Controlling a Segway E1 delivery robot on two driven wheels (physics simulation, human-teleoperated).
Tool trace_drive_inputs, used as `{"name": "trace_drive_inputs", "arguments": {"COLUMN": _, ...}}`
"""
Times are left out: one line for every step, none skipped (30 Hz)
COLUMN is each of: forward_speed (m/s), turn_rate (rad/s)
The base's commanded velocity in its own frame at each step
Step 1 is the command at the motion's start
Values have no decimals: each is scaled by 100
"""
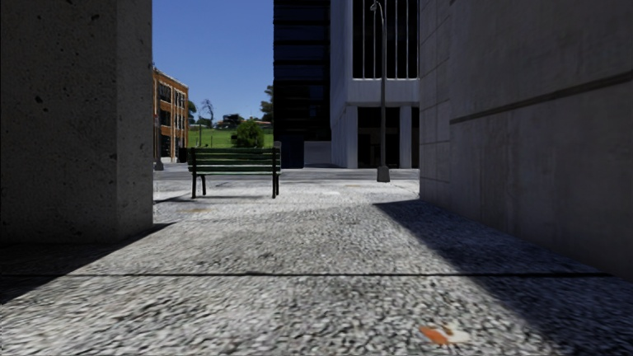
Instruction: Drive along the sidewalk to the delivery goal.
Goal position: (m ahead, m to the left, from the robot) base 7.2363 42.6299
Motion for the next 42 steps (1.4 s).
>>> {"name": "trace_drive_inputs", "arguments": {"forward_speed": 172, "turn_rate": 34}}
{"name": "trace_drive_inputs", "arguments": {"forward_speed": 166, "turn_rate": 34}}
{"name": "trace_drive_inputs", "arguments": {"forward_speed": 162, "turn_rate": 34}}
{"name": "trace_drive_inputs", "arguments": {"forward_speed": 162, "turn_rate": 34}}
{"name": "trace_drive_inputs", "arguments": {"forward_speed": 162, "turn_rate": 34}}
{"name": "trace_drive_inputs", "arguments": {"forward_speed": 161, "turn_rate": 34}}
{"name": "trace_drive_inputs", "arguments": {"forward_speed": 161, "turn_rate": 34}}
{"name": "trace_drive_inputs", "arguments": {"forward_speed": 161, "turn_rate": 34}}
{"name": "trace_drive_inputs", "arguments": {"forward_speed": 161, "turn_rate": 34}}
{"name": "trace_drive_inputs", "arguments": {"forward_speed": 161, "turn_rate": 34}}
{"name": "trace_drive_inputs", "arguments": {"forward_speed": 161, "turn_rate": 33}}
{"name": "trace_drive_inputs", "arguments": {"forward_speed": 161, "turn_rate": 32}}
{"name": "trace_drive_inputs", "arguments": {"forward_speed": 161, "turn_rate": 32}}
{"name": "trace_drive_inputs", "arguments": {"forward_speed": 161, "turn_rate": 32}}
{"name": "trace_drive_inputs", "arguments": {"forward_speed": 161, "turn_rate": 33}}
{"name": "trace_drive_inputs", "arguments": {"forward_speed": 161, "turn_rate": 33}}
{"name": "trace_drive_inputs", "arguments": {"forward_speed": 161, "turn_rate": 33}}
{"name": "trace_drive_inputs", "arguments": {"forward_speed": 161, "turn_rate": 33}}
{"name": "trace_drive_inputs", "arguments": {"forward_speed": 159, "turn_rate": 33}}
{"name": "trace_drive_inputs", "arguments": {"forward_speed": 156, "turn_rate": 33}}
{"name": "trace_drive_inputs", "arguments": {"forward_speed": 155, "turn_rate": 33}}
{"name": "trace_drive_inputs", "arguments": {"forward_speed": 155, "turn_rate": 33}}
{"name": "trace_drive_inputs", "arguments": {"forward_speed": 155, "turn_rate": 33}}
{"name": "trace_drive_inputs", "arguments": {"forward_speed": 155, "turn_rate": 33}}
{"name": "trace_drive_inputs", "arguments": {"forward_speed": 155, "turn_rate": 33}}
{"name": "trace_drive_inputs", "arguments": {"forward_speed": 155, "turn_rate": 33}}
{"name": "trace_drive_inputs", "arguments": {"forward_speed": 155, "turn_rate": 34}}
{"name": "trace_drive_inputs", "arguments": {"forward_speed": 155, "turn_rate": 38}}
{"name": "trace_drive_inputs", "arguments": {"forward_speed": 155, "turn_rate": 38}}
{"name": "trace_drive_inputs", "arguments": {"forward_speed": 155, "turn_rate": 41}}
{"name": "trace_drive_inputs", "arguments": {"forward_speed": 155, "turn_rate": 42}}
{"name": "trace_drive_inputs", "arguments": {"forward_speed": 155, "turn_rate": 42}}
{"name": "trace_drive_inputs", "arguments": {"forward_speed": 155, "turn_rate": 42}}
{"name": "trace_drive_inputs", "arguments": {"forward_speed": 155, "turn_rate": 42}}
{"name": "trace_drive_inputs", "arguments": {"forward_speed": 155, "turn_rate": 42}}
{"name": "trace_drive_inputs", "arguments": {"forward_speed": 155, "turn_rate": 42}}
{"name": "trace_drive_inputs", "arguments": {"forward_speed": 155, "turn_rate": 42}}
{"name": "trace_drive_inputs", "arguments": {"forward_speed": 155, "turn_rate": 42}}
{"name": "trace_drive_inputs", "arguments": {"forward_speed": 155, "turn_rate": 42}}
{"name": "trace_drive_inputs", "arguments": {"forward_speed": 155, "turn_rate": 42}}
{"name": "trace_drive_inputs", "arguments": {"forward_speed": 155, "turn_rate": 42}}
{"name": "trace_drive_inputs", "arguments": {"forward_speed": 155, "turn_rate": 42}}
